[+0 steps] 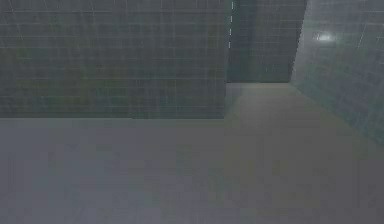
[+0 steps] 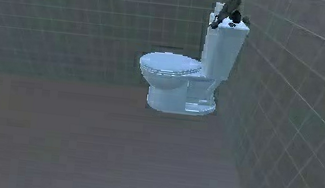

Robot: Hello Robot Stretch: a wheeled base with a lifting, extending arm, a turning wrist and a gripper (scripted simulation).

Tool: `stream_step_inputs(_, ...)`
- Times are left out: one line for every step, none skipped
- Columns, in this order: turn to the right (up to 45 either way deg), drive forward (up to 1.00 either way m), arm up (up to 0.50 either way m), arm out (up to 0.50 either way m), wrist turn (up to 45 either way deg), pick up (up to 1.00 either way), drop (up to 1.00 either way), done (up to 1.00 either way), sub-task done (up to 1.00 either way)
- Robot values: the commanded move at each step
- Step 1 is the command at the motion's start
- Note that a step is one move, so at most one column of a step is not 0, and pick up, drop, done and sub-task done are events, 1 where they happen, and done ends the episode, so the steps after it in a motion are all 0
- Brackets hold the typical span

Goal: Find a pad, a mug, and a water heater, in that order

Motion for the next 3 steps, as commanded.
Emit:
stream_step_inputs(18.0,0.00,0.00,0.00,0.0,0.00,0.00,0.00,0.00)
stream_step_inputs(0.0,1.00,0.00,0.00,0.0,0.00,0.00,0.00,0.00)
stream_step_inputs(0.0,1.00,0.00,0.00,0.0,0.00,0.00,0.00,0.00)
